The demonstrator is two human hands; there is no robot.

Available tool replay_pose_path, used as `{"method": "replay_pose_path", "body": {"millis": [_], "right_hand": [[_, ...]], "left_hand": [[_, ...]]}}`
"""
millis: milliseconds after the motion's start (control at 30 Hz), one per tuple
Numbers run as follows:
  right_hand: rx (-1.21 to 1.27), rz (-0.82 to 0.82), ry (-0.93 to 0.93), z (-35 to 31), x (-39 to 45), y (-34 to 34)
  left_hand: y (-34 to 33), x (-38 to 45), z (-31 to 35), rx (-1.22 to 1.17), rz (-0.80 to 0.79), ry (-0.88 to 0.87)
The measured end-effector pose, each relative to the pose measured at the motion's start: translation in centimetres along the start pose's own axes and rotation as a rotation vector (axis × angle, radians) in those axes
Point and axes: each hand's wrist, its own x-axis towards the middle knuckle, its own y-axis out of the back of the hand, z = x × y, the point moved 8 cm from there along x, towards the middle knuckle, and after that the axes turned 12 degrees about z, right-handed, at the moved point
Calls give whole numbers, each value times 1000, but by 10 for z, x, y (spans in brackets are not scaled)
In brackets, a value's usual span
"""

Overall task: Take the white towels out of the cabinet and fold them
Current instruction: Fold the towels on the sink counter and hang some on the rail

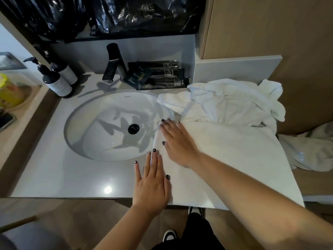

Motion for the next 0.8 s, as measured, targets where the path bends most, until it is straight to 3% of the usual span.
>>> {"method": "replay_pose_path", "body": {"millis": [67, 233, 433, 600, 700, 800], "right_hand": [[72, 31, -111, -2, -42, -3], [-164, -28, -158, 26, -72, -12], [-77, 34, -245, 102, -94, 13], [-134, 26, -501, 163, -134, 28], [-112, 54, -661, 160, -129, 28], [-88, 72, -512, 121, -107, 16]], "left_hand": [[3, 9, 7, 68, 5, -57], [0, 61, 36, -26, 75, -131], [-8, 71, 39, -142, 188, -144], [-3, 69, 43, -159, 165, -156], [-1, 73, 54, -143, 134, -165], [0, 91, 78, -125, 129, -226]]}}
